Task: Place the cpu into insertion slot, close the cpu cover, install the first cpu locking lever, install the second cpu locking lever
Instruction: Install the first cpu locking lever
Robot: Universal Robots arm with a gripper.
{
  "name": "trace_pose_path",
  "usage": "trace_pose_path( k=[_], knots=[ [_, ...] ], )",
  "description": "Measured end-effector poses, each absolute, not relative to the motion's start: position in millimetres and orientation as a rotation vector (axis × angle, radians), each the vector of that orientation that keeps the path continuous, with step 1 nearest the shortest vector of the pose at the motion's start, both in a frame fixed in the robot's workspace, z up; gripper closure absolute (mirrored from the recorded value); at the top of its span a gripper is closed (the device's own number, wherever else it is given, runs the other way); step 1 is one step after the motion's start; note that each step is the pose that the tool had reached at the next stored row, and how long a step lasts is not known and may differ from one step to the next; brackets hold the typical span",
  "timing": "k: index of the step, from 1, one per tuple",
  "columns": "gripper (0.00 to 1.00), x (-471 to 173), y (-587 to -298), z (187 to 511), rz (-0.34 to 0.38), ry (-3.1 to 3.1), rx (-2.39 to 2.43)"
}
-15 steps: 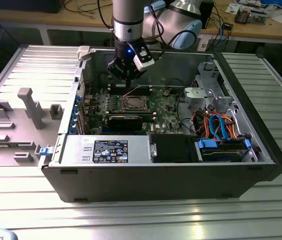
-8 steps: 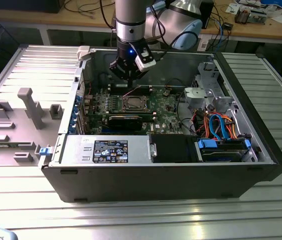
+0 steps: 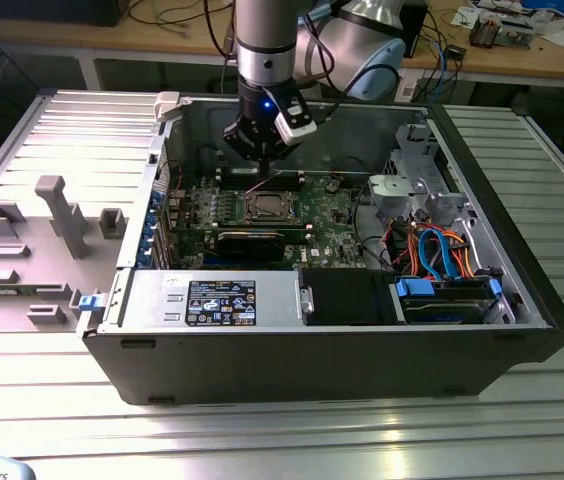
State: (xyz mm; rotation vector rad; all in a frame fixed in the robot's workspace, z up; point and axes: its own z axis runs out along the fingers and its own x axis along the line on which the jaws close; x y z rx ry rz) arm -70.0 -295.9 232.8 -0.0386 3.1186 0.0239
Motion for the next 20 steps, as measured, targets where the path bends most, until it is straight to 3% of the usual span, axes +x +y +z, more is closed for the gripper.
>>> trace_pose_path(
  k=[20],
  knots=[
    [0.89, -54.1, -294.4, 219.7, 0.019, 3.119, -0.036]
  ],
)
